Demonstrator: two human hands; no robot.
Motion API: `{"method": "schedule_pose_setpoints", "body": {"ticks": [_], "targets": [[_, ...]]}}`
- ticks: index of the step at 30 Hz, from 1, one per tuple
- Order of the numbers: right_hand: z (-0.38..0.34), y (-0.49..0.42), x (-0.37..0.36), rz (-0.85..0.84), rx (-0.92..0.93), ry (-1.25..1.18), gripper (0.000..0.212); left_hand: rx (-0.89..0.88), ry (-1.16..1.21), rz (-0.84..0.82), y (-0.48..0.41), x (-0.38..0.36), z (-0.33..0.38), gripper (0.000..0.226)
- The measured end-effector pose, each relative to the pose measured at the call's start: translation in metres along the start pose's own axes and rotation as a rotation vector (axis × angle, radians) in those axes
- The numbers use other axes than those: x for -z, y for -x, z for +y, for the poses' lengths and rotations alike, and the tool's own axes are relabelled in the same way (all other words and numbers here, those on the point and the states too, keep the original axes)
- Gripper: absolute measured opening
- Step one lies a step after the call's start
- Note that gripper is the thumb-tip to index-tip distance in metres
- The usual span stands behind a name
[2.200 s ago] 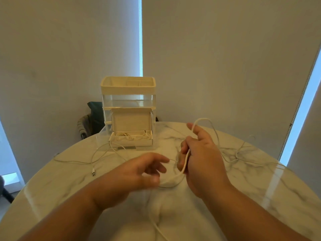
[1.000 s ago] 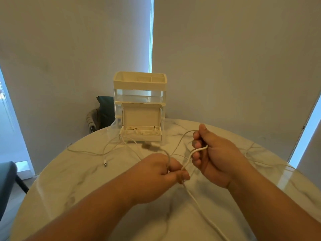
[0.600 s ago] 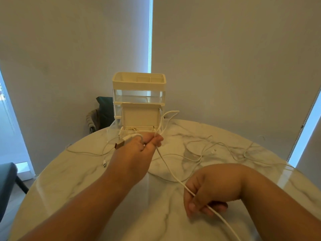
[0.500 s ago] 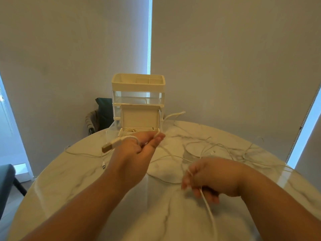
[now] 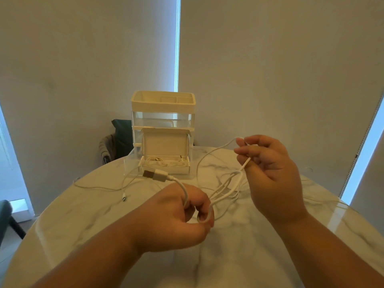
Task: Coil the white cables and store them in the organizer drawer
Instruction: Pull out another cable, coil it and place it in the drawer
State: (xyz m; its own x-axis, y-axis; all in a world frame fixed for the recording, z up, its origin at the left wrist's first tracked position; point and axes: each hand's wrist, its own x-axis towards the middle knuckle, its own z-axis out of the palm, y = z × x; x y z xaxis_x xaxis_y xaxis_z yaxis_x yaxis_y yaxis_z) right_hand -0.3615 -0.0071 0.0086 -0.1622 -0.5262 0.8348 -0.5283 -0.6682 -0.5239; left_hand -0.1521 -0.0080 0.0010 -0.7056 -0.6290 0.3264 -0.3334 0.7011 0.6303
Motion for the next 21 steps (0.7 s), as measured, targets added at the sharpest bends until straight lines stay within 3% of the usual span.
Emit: {"method": "schedule_pose_setpoints", "body": {"ticks": [7,13,17,21], "targets": [[-0.016,-0.003,0.001,0.065,0.199,0.011,0.043,-0.038,-0.171,-0.049,0.004,0.004,0.013,0.011],[-0.029,-0.008,0.003,0.009,0.368,-0.008,0.040,-0.122,-0.412,0.125,-0.001,-0.002,0.011,0.013],[-0.006,-0.015,-0.009,-0.262,0.199,-0.181,0.016,0.070,-0.390,-0.012,-0.007,-0.008,-0.008,0.019],[0.036,-0.004,-0.031,-0.402,-0.021,0.044,0.027,0.172,-0.417,-0.135,-0.016,-0.014,-0.035,0.025]]}}
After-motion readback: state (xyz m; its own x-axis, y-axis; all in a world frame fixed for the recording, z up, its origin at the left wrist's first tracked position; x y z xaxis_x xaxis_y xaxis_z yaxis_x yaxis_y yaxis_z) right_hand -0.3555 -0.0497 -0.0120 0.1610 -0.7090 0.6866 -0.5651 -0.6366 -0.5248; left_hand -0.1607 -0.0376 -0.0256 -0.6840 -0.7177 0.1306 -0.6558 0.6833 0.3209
